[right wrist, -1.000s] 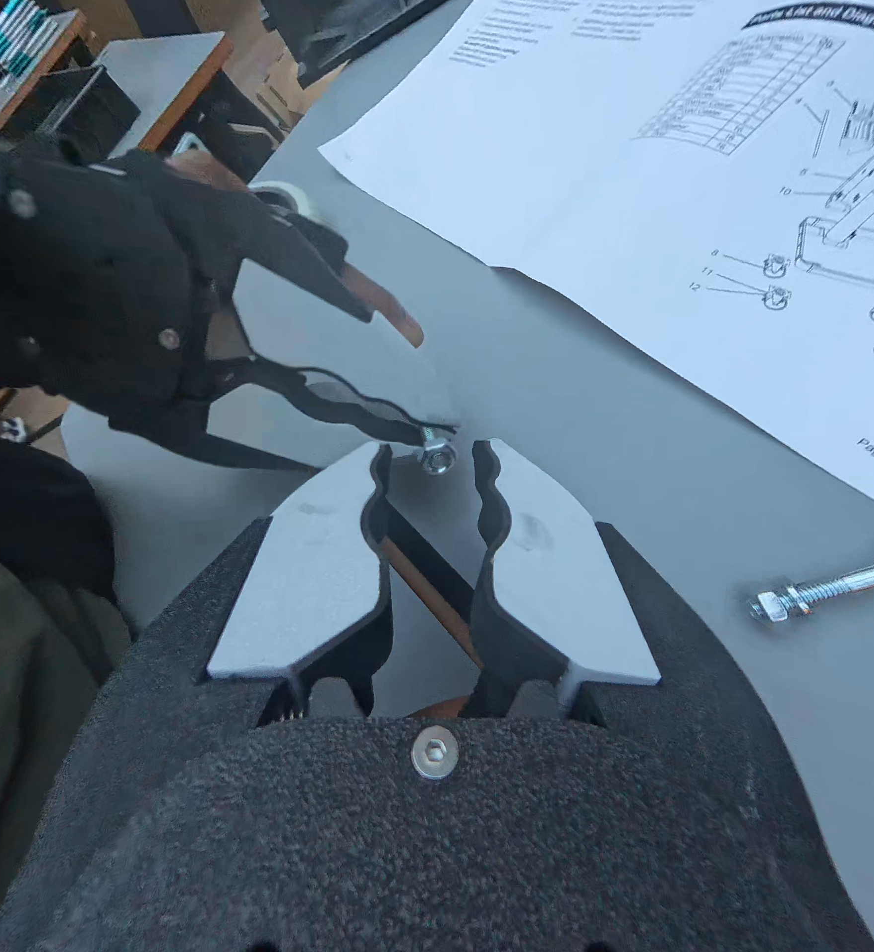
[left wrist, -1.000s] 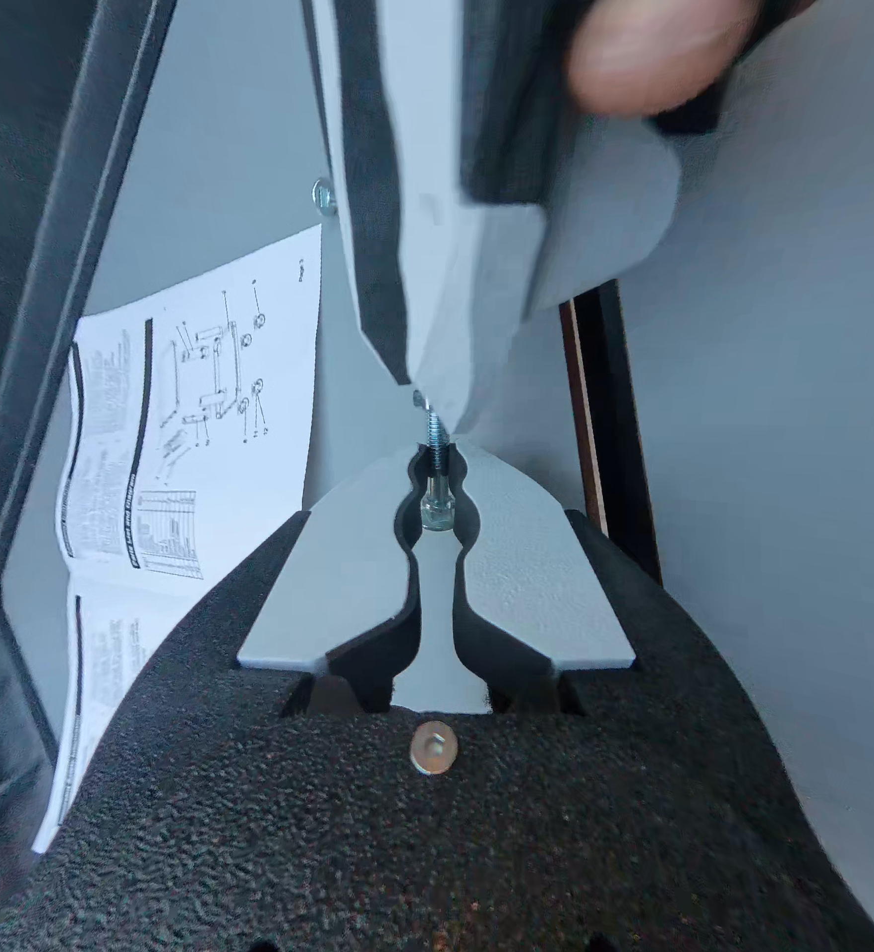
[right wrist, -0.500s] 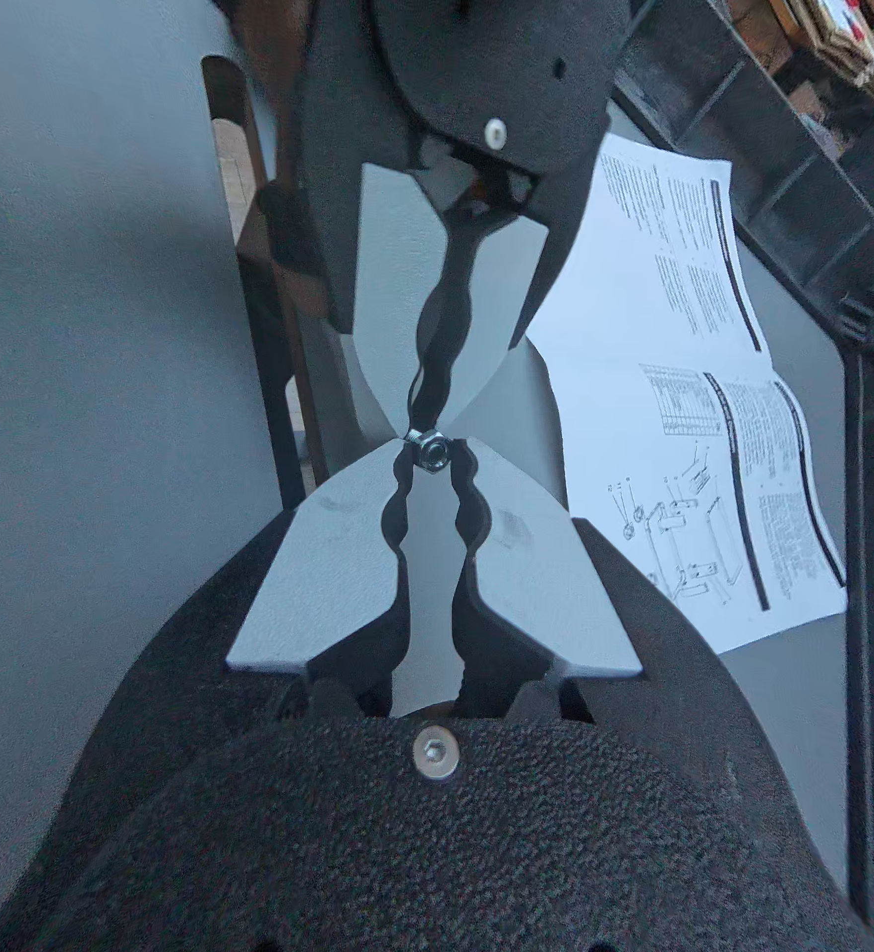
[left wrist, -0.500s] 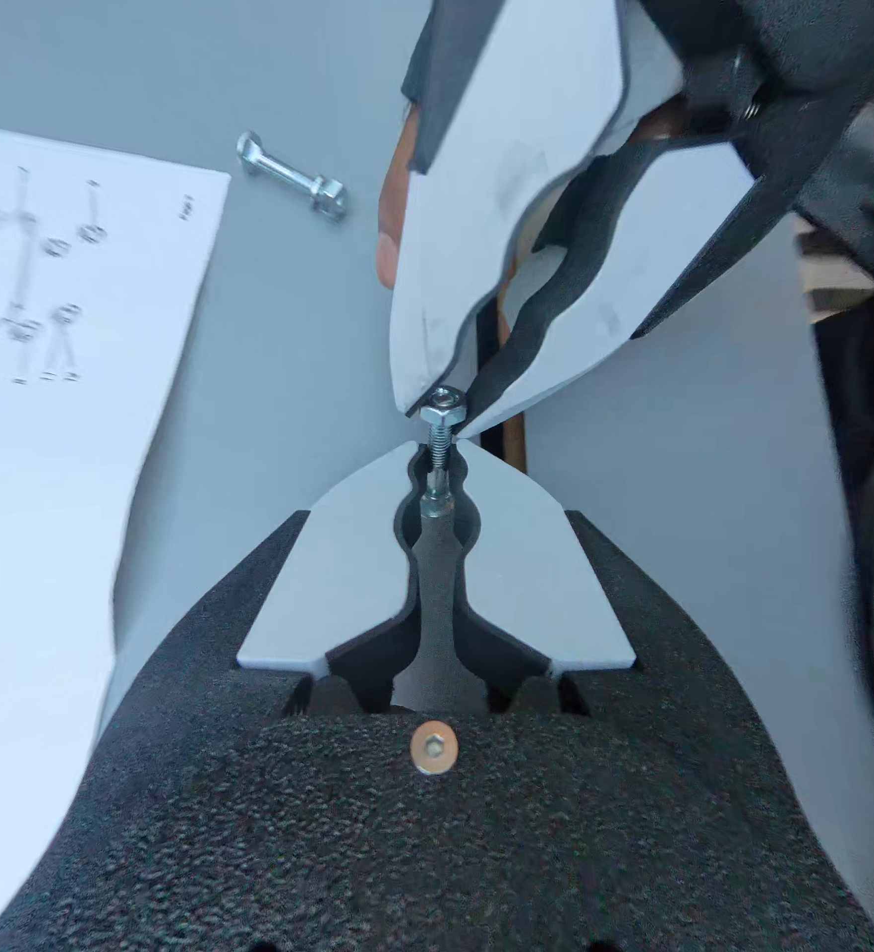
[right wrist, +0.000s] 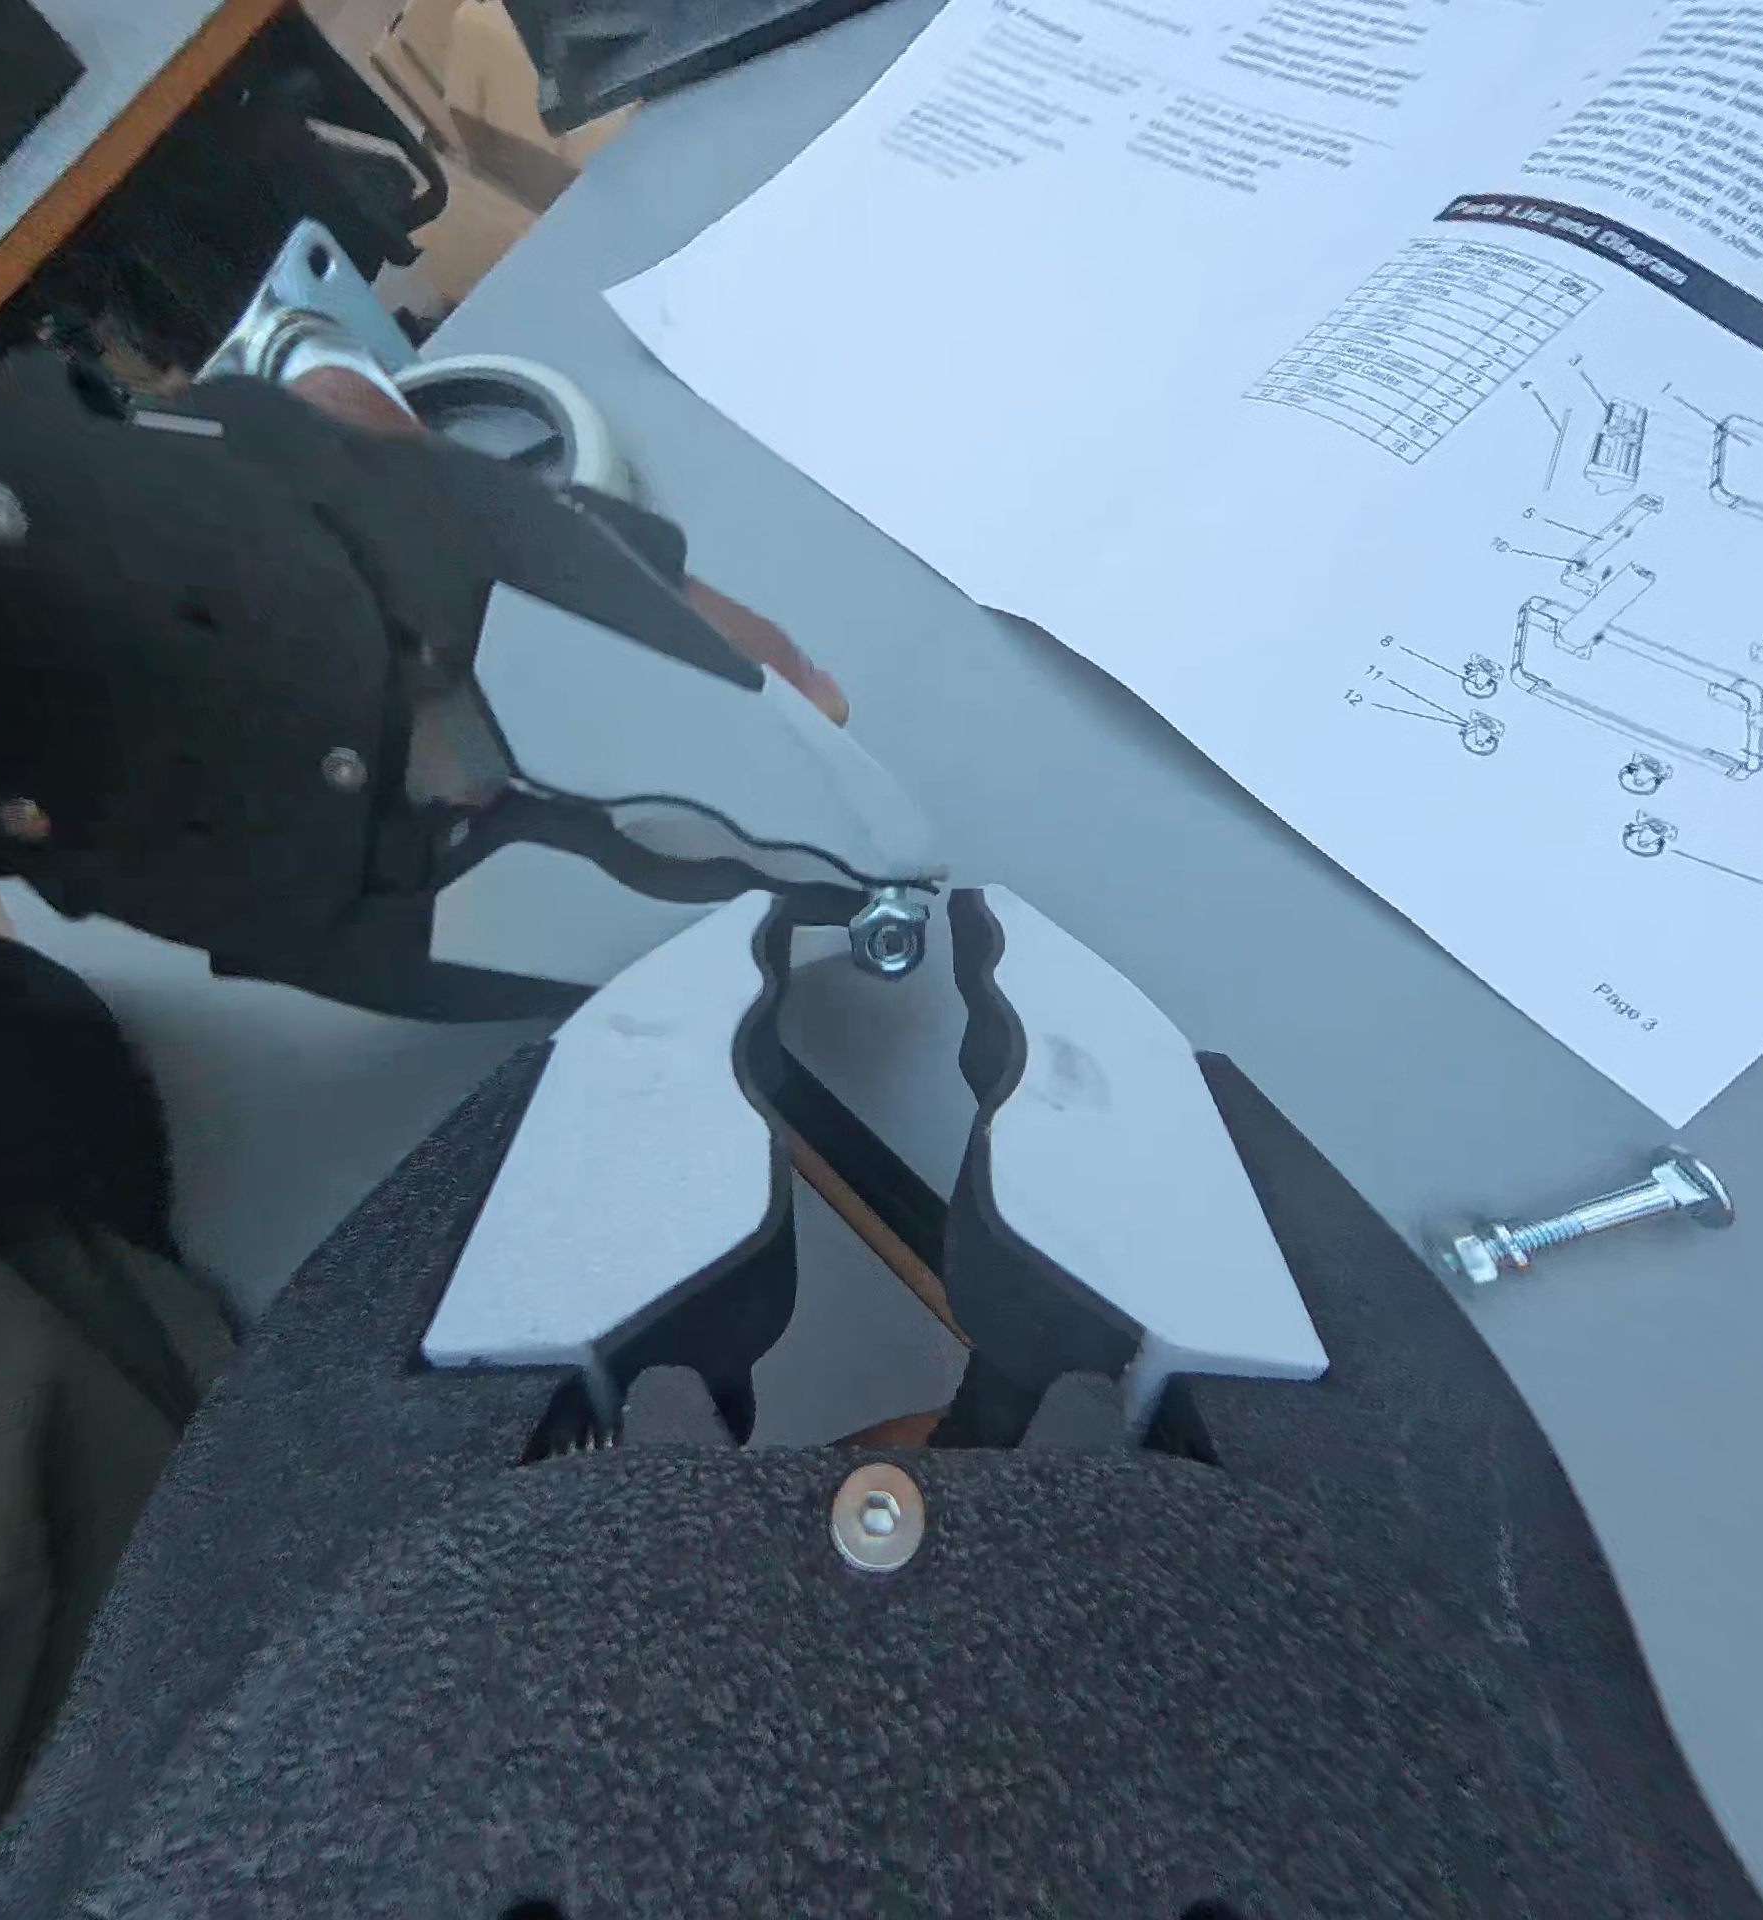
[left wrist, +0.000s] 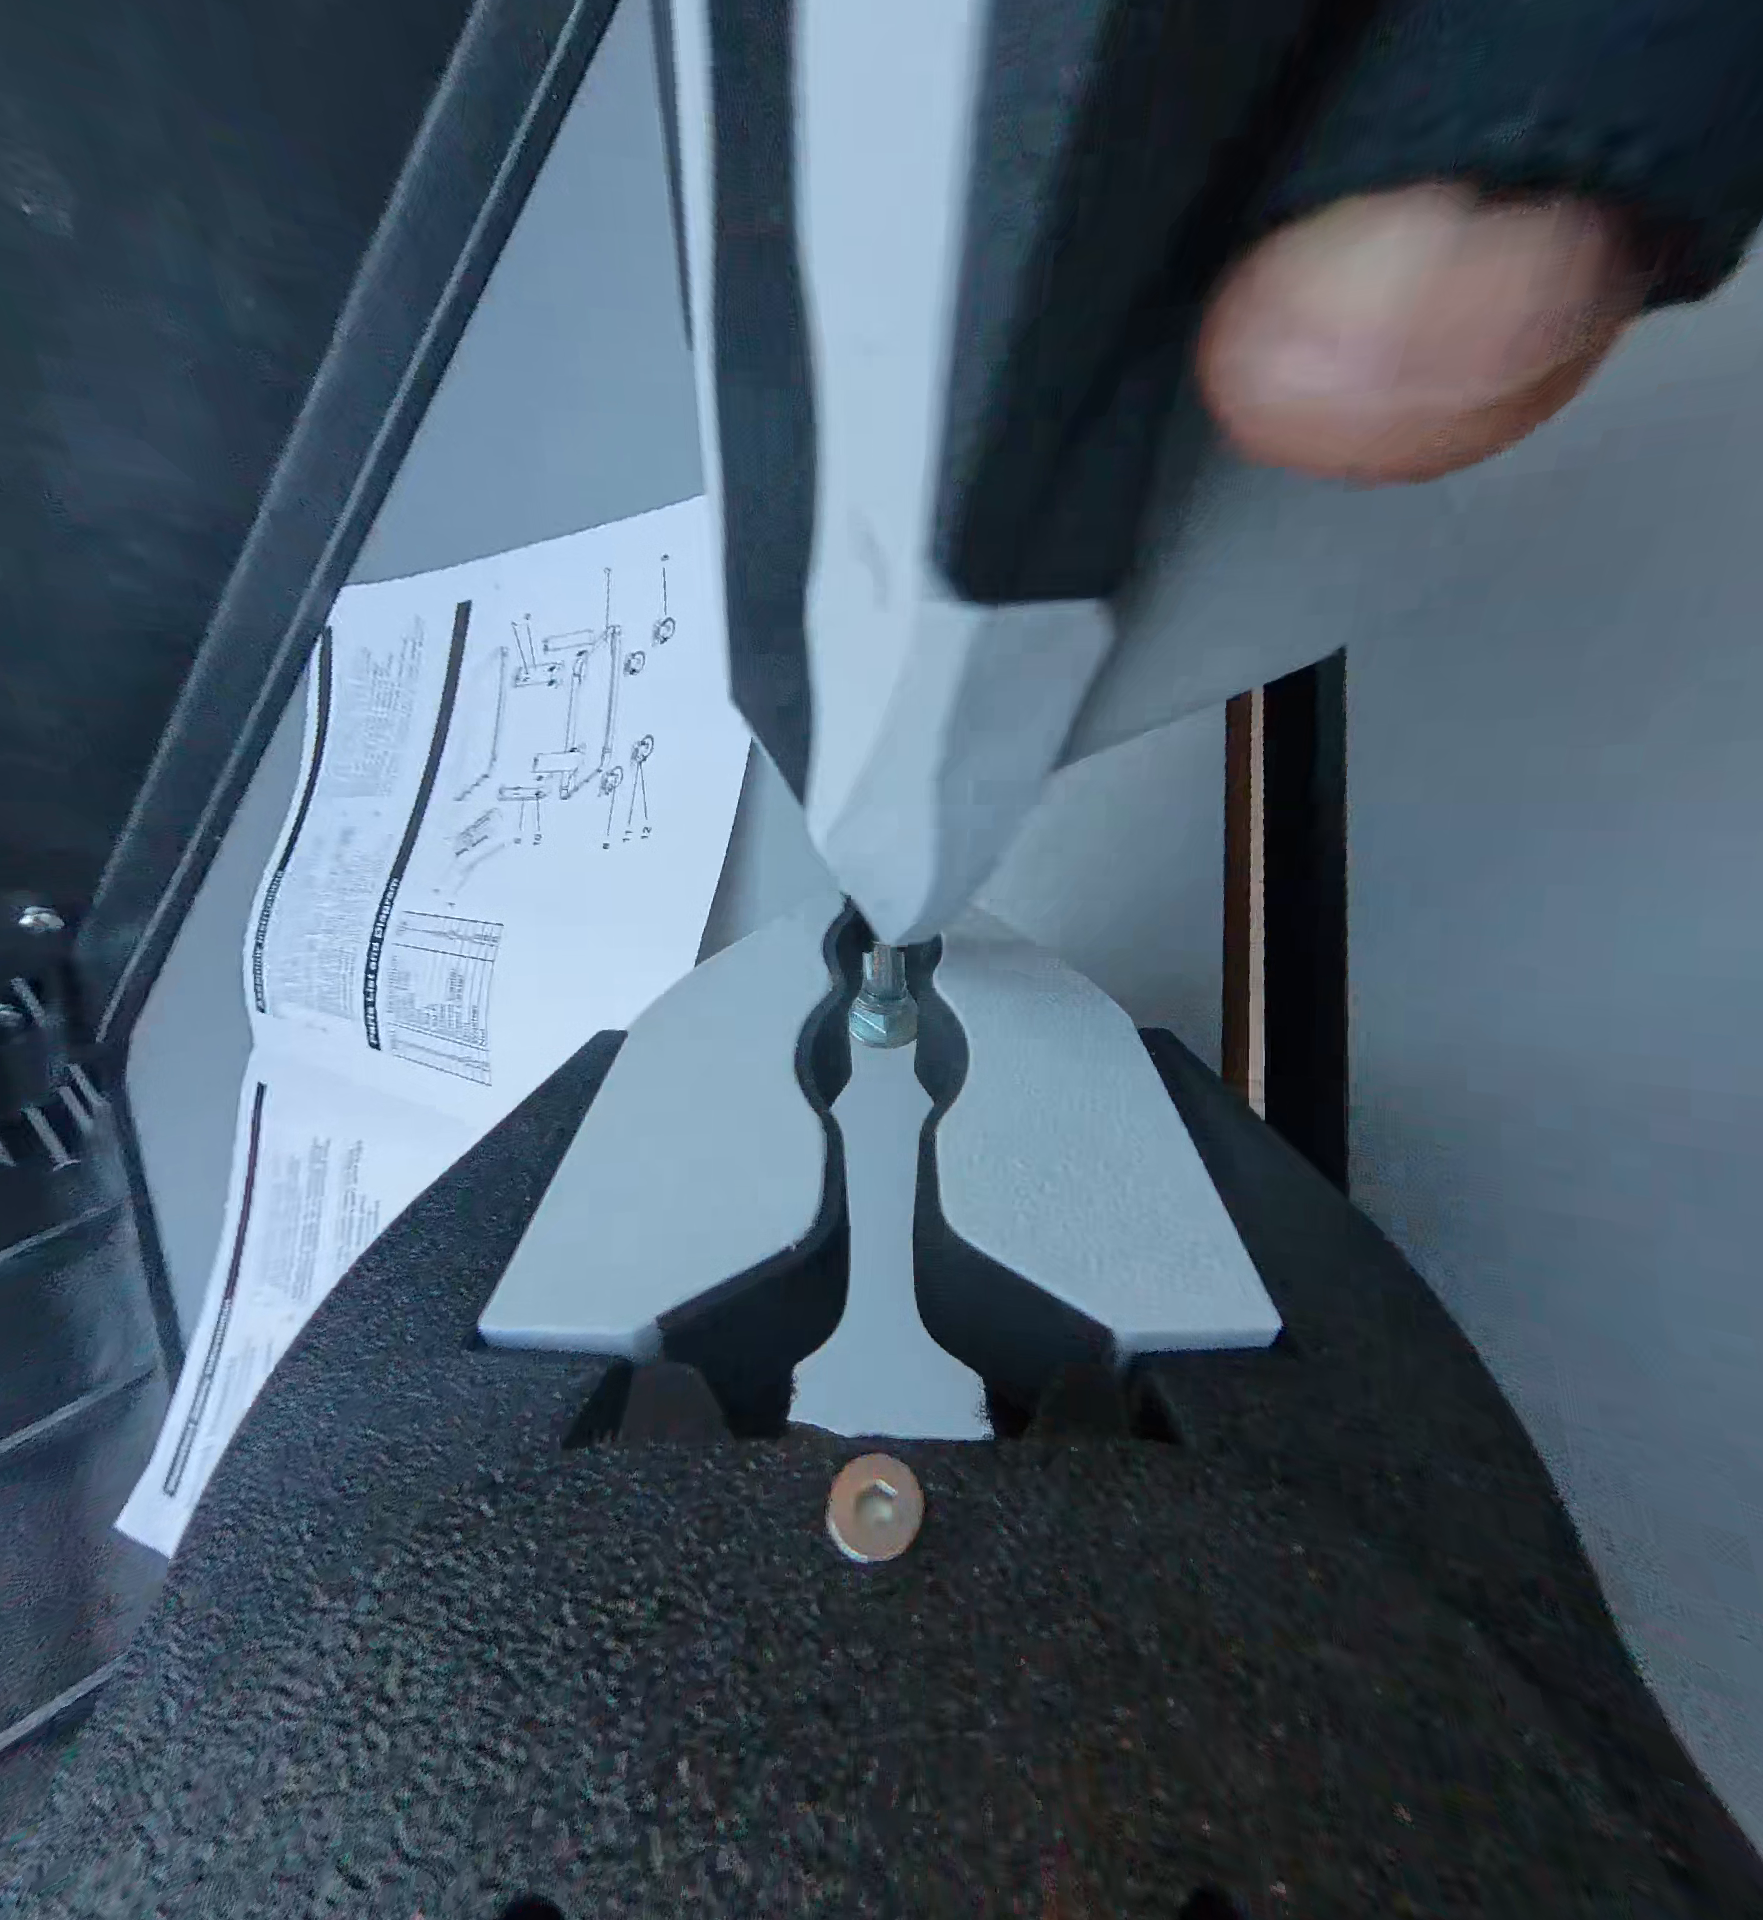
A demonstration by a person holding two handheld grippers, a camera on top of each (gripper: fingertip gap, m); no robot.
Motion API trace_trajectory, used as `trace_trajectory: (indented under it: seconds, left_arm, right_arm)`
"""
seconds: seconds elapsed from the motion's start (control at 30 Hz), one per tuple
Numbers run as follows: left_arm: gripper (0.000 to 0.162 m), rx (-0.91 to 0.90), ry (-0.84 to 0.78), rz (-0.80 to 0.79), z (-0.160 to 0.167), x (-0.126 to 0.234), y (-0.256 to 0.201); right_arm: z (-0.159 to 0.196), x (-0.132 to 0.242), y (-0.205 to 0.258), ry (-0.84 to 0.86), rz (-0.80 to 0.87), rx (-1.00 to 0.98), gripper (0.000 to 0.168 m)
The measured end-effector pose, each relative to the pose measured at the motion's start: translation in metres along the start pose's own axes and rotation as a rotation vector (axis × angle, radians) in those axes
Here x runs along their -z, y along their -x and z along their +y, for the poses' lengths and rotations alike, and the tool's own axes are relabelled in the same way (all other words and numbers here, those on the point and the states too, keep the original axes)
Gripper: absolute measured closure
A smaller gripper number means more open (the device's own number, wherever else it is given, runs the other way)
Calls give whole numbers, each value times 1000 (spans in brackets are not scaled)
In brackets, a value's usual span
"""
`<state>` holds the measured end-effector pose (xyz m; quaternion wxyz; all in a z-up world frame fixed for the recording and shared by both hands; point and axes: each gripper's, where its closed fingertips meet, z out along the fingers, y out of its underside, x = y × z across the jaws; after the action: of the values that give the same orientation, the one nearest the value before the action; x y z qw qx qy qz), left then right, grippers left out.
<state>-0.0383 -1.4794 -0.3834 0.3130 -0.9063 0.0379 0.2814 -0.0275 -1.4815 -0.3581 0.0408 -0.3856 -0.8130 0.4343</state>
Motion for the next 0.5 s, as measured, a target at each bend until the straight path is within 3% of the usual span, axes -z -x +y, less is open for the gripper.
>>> trace_trajectory:
  seconds: [0.37,0.43,0.5]
  left_arm:
    - [155,-23,6,-45,-1,5,-3]
    - [155,-7,-5,-5,-1,6,-6]
    - [155,68,-40,131,-1,7,-17]
  right_arm:
    - [10,0,3,54,78,65,150]
    - [11,1,4,67,58,148,150]
    - [15,1,7,67,38,371,151]
